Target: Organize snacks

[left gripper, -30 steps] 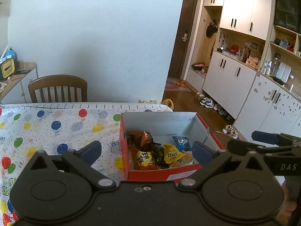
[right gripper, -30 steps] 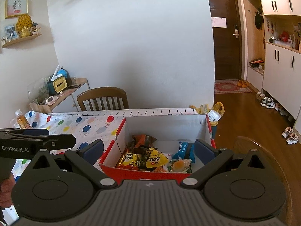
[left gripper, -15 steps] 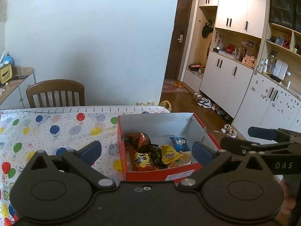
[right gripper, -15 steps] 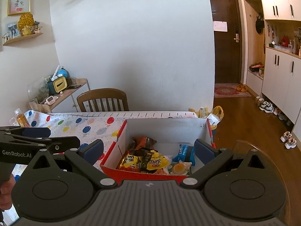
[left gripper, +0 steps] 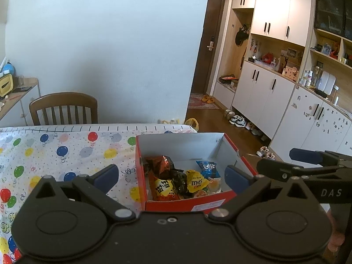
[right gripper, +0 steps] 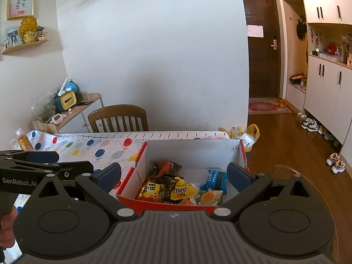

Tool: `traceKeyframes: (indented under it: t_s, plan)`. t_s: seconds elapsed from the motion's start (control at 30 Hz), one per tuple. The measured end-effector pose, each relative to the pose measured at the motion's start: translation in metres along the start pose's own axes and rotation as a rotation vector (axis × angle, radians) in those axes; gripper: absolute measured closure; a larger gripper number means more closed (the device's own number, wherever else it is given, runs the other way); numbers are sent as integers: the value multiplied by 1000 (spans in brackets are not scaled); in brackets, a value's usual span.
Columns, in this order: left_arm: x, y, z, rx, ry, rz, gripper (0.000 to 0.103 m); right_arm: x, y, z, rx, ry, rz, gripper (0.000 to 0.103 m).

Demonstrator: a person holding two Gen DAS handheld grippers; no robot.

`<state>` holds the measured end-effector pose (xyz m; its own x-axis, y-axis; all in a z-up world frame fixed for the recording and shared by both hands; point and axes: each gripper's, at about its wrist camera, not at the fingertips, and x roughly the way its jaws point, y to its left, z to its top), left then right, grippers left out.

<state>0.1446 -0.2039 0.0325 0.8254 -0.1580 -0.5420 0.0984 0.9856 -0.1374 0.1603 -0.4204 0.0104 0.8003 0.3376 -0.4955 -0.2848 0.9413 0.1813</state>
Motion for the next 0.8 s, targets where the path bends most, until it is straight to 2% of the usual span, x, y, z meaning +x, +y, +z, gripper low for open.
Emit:
traceKeyframes:
  t_s: [0.8]
  plan:
    - [2, 3, 2, -3, 19, 6, 1, 8, 1, 0, 1, 24, 12, 0]
